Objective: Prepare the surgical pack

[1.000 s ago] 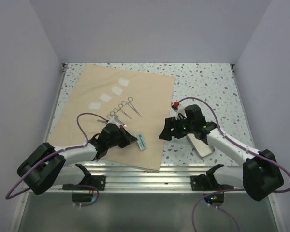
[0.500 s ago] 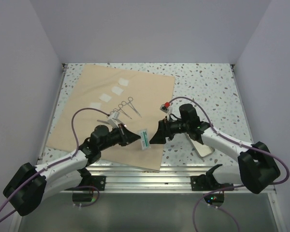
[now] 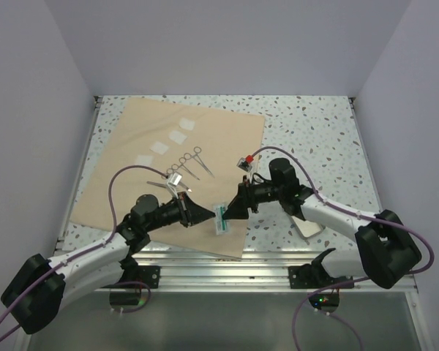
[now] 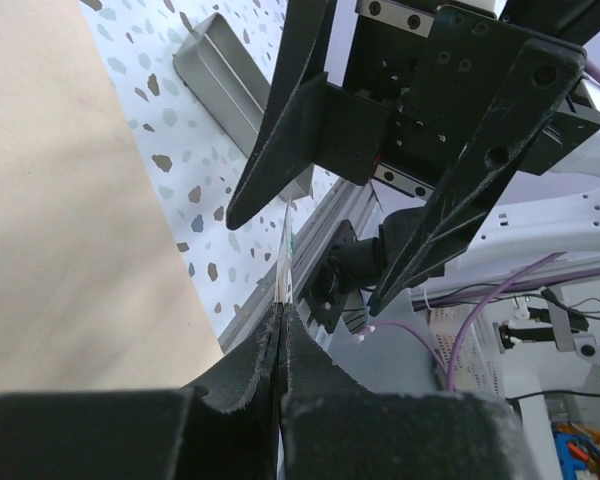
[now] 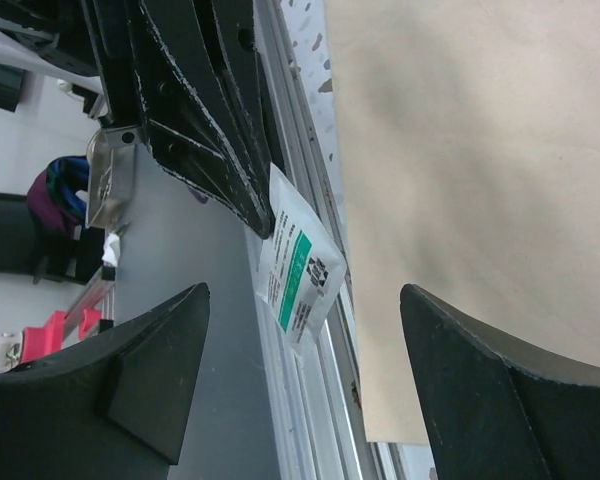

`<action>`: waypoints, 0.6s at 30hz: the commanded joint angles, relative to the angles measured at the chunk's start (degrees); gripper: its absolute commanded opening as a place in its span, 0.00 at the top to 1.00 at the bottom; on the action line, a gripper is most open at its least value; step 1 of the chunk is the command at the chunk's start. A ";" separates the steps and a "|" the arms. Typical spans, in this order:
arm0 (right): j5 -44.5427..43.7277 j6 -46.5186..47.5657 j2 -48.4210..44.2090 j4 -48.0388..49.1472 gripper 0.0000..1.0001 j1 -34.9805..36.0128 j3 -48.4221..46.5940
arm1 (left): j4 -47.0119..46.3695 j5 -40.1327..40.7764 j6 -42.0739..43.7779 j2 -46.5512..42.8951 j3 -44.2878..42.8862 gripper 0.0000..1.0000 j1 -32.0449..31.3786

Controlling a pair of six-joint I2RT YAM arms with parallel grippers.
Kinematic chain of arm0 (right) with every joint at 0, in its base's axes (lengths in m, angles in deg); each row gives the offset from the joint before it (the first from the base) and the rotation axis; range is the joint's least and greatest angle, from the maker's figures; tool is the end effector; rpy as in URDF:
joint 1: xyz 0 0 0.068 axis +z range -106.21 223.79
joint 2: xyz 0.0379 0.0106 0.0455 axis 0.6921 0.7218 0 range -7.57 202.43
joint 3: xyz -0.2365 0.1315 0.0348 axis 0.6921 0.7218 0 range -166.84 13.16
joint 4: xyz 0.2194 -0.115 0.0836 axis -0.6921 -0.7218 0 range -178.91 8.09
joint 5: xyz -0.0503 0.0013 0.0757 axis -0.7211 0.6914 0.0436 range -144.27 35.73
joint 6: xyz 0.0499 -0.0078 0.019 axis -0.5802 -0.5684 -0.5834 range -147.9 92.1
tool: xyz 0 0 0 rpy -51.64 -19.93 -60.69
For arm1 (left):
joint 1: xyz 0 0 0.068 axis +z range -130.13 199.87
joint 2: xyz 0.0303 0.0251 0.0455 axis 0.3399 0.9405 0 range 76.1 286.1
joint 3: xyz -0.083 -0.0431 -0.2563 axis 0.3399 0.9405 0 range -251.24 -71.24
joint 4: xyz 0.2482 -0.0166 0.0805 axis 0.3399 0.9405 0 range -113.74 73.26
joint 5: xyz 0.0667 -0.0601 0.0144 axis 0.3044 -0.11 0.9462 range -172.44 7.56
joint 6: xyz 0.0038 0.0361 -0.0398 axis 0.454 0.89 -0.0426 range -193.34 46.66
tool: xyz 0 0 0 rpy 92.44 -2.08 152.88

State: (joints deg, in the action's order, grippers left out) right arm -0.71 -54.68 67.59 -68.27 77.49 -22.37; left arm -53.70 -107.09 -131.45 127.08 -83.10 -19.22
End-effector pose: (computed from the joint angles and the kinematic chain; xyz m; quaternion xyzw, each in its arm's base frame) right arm 0.2044 0.1708 0.2169 -0.2840 0.7413 0.5684 0.2163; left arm 0.1356 -0.1291 0.1937 0.0136 0.7564 -0.5826 0.2971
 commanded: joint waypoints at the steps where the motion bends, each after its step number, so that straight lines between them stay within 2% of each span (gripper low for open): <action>1: 1.99 -2.04 1.04 6.04 0.20 1.55 0.46 | -6.52 -2.86 -1.22 0.08 0.78 1.00 -0.28; 5: 2.25 -3.62 1.57 8.49 0.35 2.17 0.99 | -6.87 -3.39 -1.04 0.61 0.70 1.00 -0.28; 7: 2.42 -3.97 1.92 9.64 0.37 2.34 1.34 | -7.48 -3.83 -1.13 0.96 0.96 1.00 -0.28; 10: 3.56 -4.59 2.62 10.96 0.47 2.34 1.43 | -8.28 -4.01 -1.22 0.96 1.13 1.00 -0.37; 12: 4.01 -5.03 2.89 11.74 0.59 2.34 1.43 | -8.28 -3.92 -1.22 0.87 1.31 1.00 -0.28; 13: 4.18 -5.12 3.15 11.92 0.73 2.43 1.34 | -8.28 -3.83 -1.22 0.87 1.40 1.00 -0.28; 15: 4.36 -5.12 3.24 11.49 0.85 2.43 1.17 | -7.40 -3.40 -0.96 0.52 1.49 1.00 -0.28; 16: 4.53 -5.12 3.42 11.31 0.97 2.34 1.16 | -6.88 -3.31 -0.69 0.35 1.49 1.00 -0.28; 17: 4.45 -5.03 3.59 11.14 1.00 2.43 0.90 | -5.83 -2.52 -0.52 -0.18 1.57 0.81 -0.28; 18: 4.27 -5.03 3.68 9.74 1.00 2.43 0.81 | -5.47 -2.17 -0.60 -0.44 1.92 0.67 -0.37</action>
State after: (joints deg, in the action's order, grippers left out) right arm 2.54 -59.80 70.62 -59.63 79.56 -21.13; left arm -57.94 -109.49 -132.26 127.86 -82.00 -19.26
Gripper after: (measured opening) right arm 0.022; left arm 0.233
